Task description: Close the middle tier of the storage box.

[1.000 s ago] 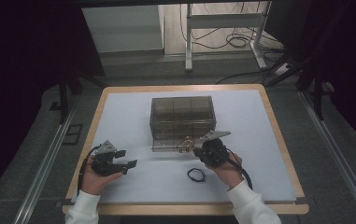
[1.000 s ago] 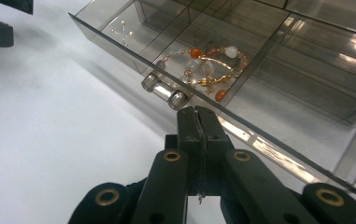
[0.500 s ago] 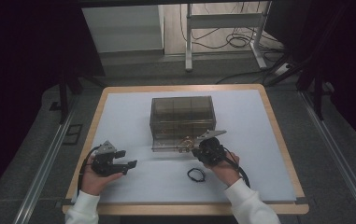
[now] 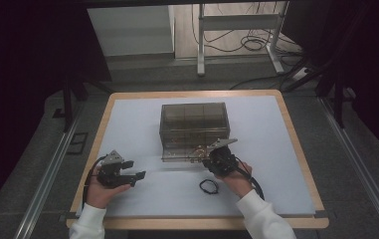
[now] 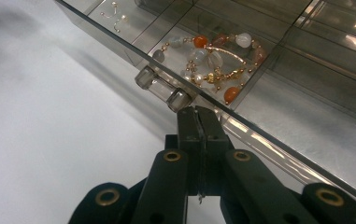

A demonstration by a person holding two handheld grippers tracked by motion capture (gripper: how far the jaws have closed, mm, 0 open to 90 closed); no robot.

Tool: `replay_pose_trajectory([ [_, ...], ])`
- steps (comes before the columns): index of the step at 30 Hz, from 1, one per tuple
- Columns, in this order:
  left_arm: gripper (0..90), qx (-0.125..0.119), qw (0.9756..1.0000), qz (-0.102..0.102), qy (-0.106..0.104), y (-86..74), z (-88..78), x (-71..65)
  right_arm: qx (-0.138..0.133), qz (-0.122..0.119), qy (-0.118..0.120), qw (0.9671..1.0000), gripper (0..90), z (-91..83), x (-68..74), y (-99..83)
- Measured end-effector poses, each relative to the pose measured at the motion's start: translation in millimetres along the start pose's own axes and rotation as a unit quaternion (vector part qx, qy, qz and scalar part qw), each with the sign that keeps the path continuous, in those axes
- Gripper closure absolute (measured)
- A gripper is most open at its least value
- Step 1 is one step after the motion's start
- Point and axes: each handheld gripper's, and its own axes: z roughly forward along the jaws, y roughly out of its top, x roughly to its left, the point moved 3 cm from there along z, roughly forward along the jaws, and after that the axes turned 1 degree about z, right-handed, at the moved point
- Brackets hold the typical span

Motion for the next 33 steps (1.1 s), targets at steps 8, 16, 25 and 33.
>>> replay_pose_trajectory([
  [8, 29.8, 0.0, 1.0, 0.001, 0.0, -0.3, -0.4, 0.6, 0.0, 0.001, -0.001, 1.0, 89.9, 2.4, 0.4, 0.3],
  [16, 29.8, 0.001, 1.0, 0.0, 0.0, -0.5, -0.1, 0.6, -0.002, 0.002, -0.001, 1.0, 89.9, 2.9, 0.2, 0.6],
  [25, 29.8, 0.001, 1.0, 0.001, 0.001, -0.6, 0.3, 0.5, -0.004, 0.008, -0.004, 1.0, 89.9, 4.1, -1.6, 2.1],
  [33, 29.8, 0.001, 1.0, 0.0, 0.0, -0.7, 0.3, 0.8, -0.006, 0.014, -0.009, 0.9998, 89.9, 5.5, -4.4, 5.3],
])
